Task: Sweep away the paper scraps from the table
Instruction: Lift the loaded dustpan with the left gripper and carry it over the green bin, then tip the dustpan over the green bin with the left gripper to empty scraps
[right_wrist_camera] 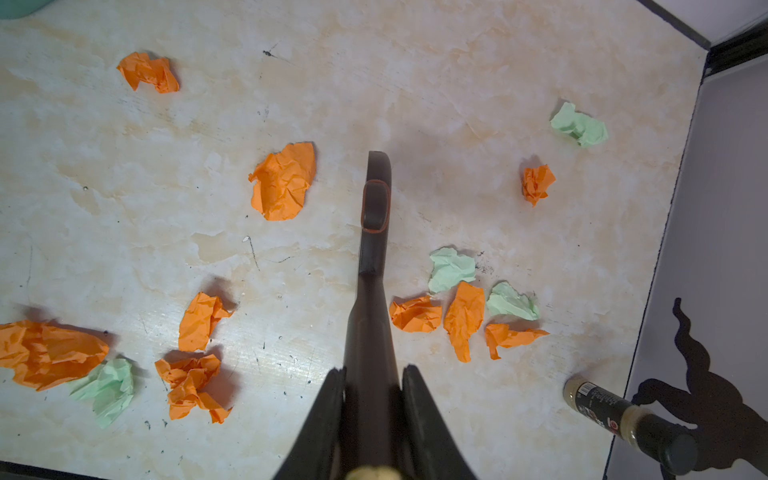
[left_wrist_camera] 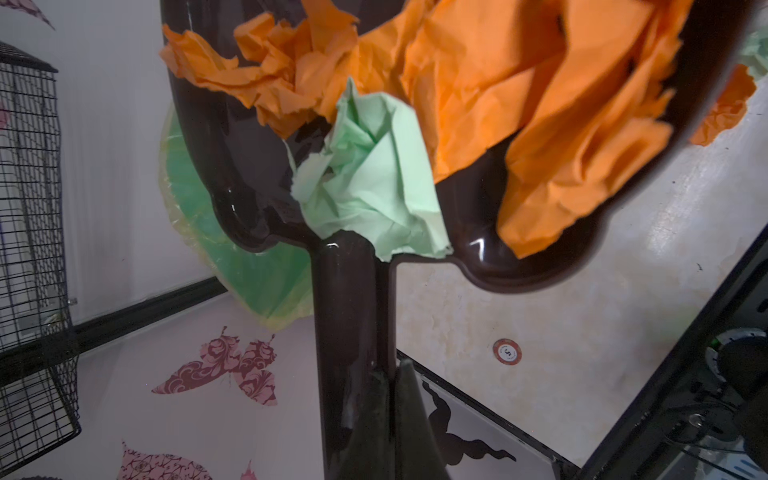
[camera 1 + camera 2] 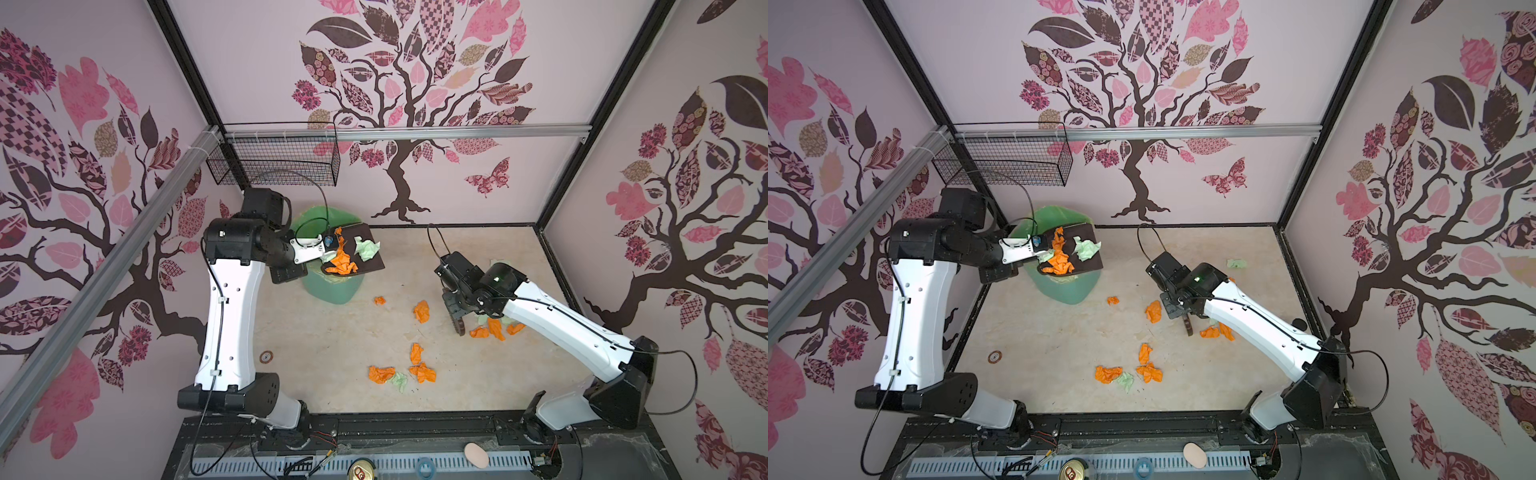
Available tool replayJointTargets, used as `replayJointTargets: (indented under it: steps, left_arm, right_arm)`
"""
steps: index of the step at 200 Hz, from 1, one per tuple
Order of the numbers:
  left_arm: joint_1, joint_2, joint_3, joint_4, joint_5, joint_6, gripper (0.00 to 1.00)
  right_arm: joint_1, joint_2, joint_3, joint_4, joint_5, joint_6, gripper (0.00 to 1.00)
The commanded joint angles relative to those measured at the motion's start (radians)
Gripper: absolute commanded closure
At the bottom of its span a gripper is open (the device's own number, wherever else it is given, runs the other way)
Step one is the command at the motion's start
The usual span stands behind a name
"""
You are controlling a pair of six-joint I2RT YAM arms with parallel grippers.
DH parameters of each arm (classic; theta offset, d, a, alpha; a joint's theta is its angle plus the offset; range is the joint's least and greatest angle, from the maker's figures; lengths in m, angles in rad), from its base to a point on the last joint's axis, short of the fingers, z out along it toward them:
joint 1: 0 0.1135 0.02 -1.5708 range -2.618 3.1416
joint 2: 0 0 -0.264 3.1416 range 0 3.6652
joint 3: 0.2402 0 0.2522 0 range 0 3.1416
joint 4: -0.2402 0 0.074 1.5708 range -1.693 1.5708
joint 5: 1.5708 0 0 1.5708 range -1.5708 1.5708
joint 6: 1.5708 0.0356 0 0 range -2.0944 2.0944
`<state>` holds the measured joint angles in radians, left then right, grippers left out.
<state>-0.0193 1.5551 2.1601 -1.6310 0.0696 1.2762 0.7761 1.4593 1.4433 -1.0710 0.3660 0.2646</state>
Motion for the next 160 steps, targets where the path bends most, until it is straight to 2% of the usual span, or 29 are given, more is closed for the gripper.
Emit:
replayJointTargets:
  steps: [1,46,89,105,130,160]
  left_arm:
    - [0.044,0.048,0.063,-0.043,0.050,0.042,1.00]
    - [0.131,0.156,0.110,0.002,0.011,0.101,1.00]
    - [0.202,0.363,0.430,-0.127,0.008,0.119,1.00]
    - [0.206,0.364,0.394,-0.086,-0.030,0.136,1.00]
    - [0.205,0.313,0.259,0.043,-0.085,0.177,1.00]
    - [0.206,0.331,0.282,0.068,-0.142,0.216,1.00]
  right_arm:
    - [-0.006,-0.039,-0.009,0.011,0.002,-0.008,1.00]
    - [-0.005,-0.035,-0.006,0.008,0.001,-0.017,1.00]
    - [-0.005,-0.025,-0.026,0.020,-0.011,-0.017,1.00]
    - [-0.006,-0.020,-0.032,0.025,-0.016,-0.018,1.00]
    - [-0.005,-0.013,-0.030,0.026,-0.018,-0.022,1.00]
    - [-0.005,-0.004,-0.025,0.026,-0.019,-0.025,1.00]
